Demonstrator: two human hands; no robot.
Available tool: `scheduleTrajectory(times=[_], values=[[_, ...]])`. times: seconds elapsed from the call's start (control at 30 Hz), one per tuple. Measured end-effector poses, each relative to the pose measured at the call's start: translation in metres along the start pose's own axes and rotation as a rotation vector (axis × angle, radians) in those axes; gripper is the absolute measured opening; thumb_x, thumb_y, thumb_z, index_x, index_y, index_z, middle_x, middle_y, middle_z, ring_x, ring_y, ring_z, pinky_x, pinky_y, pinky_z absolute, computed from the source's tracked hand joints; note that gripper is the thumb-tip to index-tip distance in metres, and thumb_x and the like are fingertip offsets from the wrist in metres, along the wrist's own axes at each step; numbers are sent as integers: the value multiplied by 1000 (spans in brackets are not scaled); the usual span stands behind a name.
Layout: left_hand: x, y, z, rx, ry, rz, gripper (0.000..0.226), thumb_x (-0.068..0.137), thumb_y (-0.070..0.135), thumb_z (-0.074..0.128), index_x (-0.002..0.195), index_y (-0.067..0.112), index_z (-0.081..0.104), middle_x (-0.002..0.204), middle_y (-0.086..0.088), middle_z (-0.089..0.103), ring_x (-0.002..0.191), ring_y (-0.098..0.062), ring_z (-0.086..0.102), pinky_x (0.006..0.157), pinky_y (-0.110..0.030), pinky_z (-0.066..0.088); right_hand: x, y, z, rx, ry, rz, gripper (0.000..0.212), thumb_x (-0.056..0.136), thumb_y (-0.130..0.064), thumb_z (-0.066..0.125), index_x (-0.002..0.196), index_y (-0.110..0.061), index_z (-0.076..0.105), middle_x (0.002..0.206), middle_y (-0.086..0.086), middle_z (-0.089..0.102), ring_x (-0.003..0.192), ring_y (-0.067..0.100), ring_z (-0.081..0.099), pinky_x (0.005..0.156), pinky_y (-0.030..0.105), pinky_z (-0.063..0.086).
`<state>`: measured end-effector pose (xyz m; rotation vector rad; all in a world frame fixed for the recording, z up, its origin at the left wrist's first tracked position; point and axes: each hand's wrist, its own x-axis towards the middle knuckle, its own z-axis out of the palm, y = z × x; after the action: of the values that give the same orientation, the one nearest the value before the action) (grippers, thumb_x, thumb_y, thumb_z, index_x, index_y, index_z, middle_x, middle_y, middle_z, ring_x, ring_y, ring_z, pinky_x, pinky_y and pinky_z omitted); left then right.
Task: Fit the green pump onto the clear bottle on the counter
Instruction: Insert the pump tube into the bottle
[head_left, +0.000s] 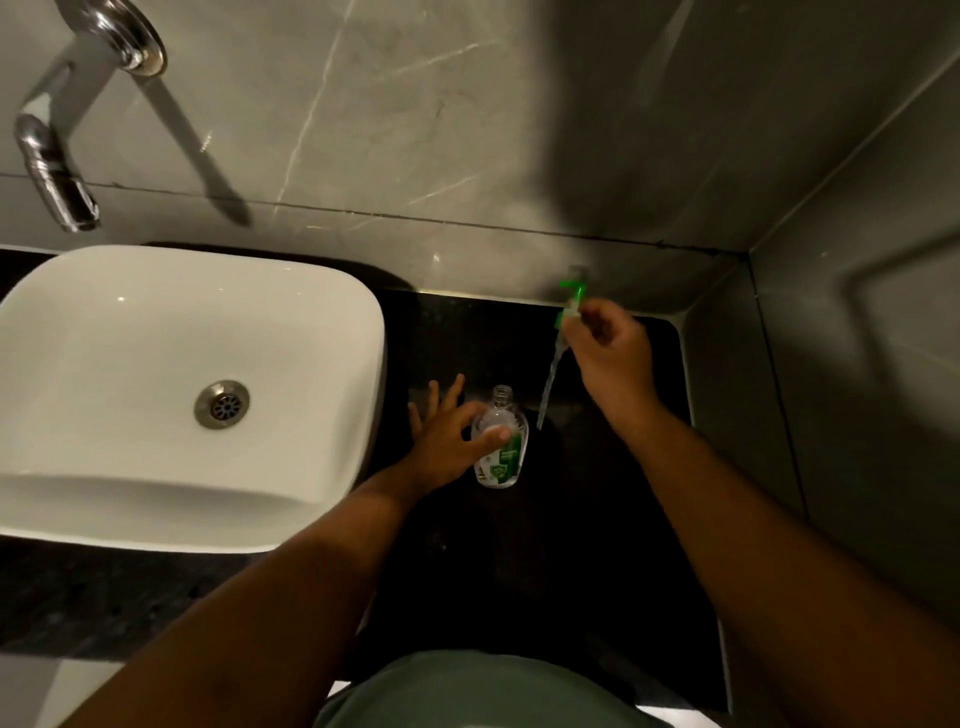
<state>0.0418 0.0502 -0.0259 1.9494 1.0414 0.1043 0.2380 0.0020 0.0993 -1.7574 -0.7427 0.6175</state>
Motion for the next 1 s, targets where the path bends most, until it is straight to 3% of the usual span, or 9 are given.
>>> scheduleTrajectory(times=[0.17, 0.5, 0.77, 0.93, 1.0], values=[[-5, 1, 1, 5, 0, 0, 62, 71, 82, 47, 121, 45, 53, 160, 9, -3, 140, -15, -24, 99, -47, -31, 15, -37, 9, 92, 13, -73, 12, 82, -31, 67, 83, -42, 63, 80, -18, 68, 73, -7, 64, 58, 7, 48], [-10, 1, -1, 3, -2, -15, 67, 71, 83, 45, 125, 44, 50, 159, 12, -5, 140, -12, -23, 102, -52, -29, -3, -6, 29, -78, -94, -120, 7, 87, -31, 64, 94, -33, 62, 86, -8, 66, 77, 9, 64, 69, 25, 54], [-6, -1, 3, 50, 9, 10, 76, 68, 87, 41, 128, 41, 49, 160, 11, -6, 141, -13, -21, 101, -52, -29, -33, 32, 34, -231, -253, -61, 22, 85, -23, 70, 106, -17, 66, 90, -5, 67, 79, 5, 63, 69, 21, 51], [-7, -2, 5, 41, 23, 29, 74, 69, 88, 40, 128, 44, 47, 159, 12, -5, 140, -10, -21, 99, -49, -30, -47, 46, 36, -212, -249, -15, 19, 84, -25, 71, 103, -24, 67, 87, -14, 66, 80, -4, 63, 67, 8, 47], [-8, 0, 5, 54, 27, 38, 75, 69, 87, 41, 129, 42, 48, 159, 12, -5, 141, -11, -19, 100, -49, -30, -51, 51, 37, -226, -240, -5, 20, 83, -26, 71, 102, -25, 66, 88, -14, 65, 82, -3, 63, 69, 11, 48]])
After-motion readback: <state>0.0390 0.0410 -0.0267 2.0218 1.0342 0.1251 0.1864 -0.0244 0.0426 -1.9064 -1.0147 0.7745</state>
